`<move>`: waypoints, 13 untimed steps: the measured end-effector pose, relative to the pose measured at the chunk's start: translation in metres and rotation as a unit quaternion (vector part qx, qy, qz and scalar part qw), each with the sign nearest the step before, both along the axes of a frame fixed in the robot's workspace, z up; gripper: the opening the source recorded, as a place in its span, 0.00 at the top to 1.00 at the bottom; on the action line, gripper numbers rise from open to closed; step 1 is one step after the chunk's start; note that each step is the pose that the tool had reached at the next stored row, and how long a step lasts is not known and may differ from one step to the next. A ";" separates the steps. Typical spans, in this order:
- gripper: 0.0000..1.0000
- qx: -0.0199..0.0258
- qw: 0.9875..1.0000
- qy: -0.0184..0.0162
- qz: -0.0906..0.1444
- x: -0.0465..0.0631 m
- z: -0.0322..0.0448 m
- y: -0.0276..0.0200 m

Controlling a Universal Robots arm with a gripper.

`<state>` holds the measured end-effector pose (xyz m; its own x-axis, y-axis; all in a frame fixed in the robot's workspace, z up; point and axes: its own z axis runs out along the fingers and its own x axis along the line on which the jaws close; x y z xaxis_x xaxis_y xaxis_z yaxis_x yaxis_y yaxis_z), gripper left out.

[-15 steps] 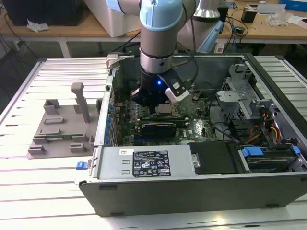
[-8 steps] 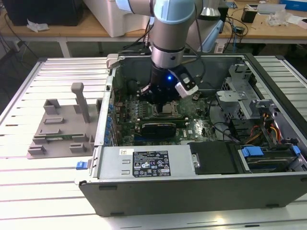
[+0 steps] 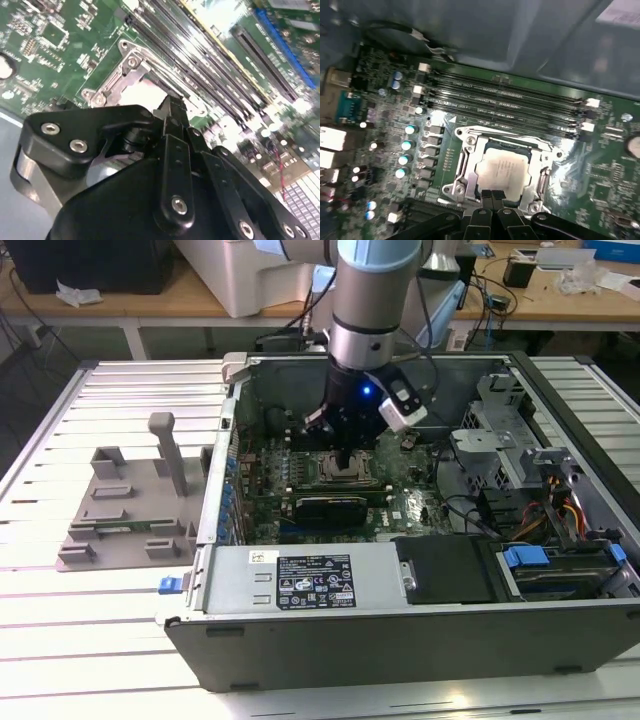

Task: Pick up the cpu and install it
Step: 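Install the second cpu locking lever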

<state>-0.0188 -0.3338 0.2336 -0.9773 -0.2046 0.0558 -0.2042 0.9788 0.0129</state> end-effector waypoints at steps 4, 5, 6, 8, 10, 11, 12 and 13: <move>0.90 0.000 1.000 0.000 0.000 0.000 0.0253 0.0009; 0.90 0.000 1.000 0.000 0.000 0.000 0.0328 0.0009; 0.90 0.000 1.000 0.000 0.000 0.000 0.0383 0.0009; 0.90 0.000 1.000 0.000 0.000 0.000 0.0409 0.0009; 0.90 0.000 1.000 0.000 0.000 0.000 0.0410 0.0009; 0.90 0.000 1.000 0.000 0.000 0.000 0.0411 0.0009; 0.90 0.000 1.000 0.000 0.000 0.000 0.0412 0.0009; 0.90 0.000 1.000 0.000 0.000 0.000 0.0412 0.0009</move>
<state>-0.0188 -0.3329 0.2748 -0.9773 -0.2046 0.0556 -0.2042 0.9788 0.0130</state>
